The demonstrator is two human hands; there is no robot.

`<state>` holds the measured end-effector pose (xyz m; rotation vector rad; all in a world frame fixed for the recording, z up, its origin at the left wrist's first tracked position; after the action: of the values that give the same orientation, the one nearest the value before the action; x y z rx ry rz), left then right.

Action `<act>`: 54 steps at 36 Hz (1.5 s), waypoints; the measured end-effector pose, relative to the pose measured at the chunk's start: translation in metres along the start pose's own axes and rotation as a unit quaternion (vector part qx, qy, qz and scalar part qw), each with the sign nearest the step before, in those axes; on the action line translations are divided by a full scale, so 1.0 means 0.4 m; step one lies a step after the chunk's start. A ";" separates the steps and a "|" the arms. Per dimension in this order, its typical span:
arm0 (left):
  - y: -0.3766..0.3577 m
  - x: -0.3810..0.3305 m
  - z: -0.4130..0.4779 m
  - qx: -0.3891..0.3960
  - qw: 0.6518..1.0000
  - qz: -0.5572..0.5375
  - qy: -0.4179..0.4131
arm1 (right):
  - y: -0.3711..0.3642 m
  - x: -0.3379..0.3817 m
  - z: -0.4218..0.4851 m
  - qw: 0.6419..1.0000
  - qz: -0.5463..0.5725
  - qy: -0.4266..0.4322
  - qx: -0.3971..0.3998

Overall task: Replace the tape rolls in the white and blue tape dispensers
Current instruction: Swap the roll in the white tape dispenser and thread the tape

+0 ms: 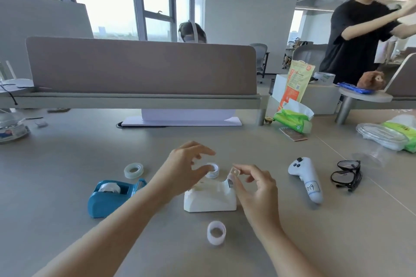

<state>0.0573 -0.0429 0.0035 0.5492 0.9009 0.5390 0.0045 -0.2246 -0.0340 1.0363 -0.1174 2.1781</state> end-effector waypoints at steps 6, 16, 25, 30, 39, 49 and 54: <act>-0.129 0.107 0.097 0.152 0.978 0.117 0.082 | 0.001 0.007 0.000 1.000 -0.009 0.014 0.004; -0.215 0.147 0.104 0.219 0.959 0.131 0.126 | -0.014 0.006 0.001 0.999 -0.016 0.024 0.025; -0.180 0.121 0.116 0.186 0.971 0.112 0.097 | -0.007 0.015 0.003 0.999 -0.013 0.025 0.020; -0.094 0.048 0.113 0.126 0.988 0.058 0.074 | -0.001 0.027 -0.001 0.999 -0.011 0.037 0.017; 0.032 -0.010 -0.006 0.041 0.995 -0.064 0.064 | -0.007 0.043 -0.017 0.998 0.007 0.038 0.043; 0.016 0.076 -0.149 -0.043 0.983 -0.136 0.116 | -0.048 0.034 -0.046 0.996 0.027 0.006 0.090; 0.017 0.067 -0.159 -0.043 0.984 -0.130 0.112 | -0.065 0.032 -0.055 0.993 0.021 0.004 0.114</act>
<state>0.0165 -0.0070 -0.0394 0.2900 1.1381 0.4043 0.0015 -0.1903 -0.0452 1.1597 0.1177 2.2730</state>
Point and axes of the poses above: each hand's wrist, its own z-axis towards the middle knuckle, its own y-axis out of the back of the hand, x = y × z, the point moved 10 cm from there along z, towards the middle knuckle, and after that the axes turned 8 degrees about -x, right-handed, at the moved point
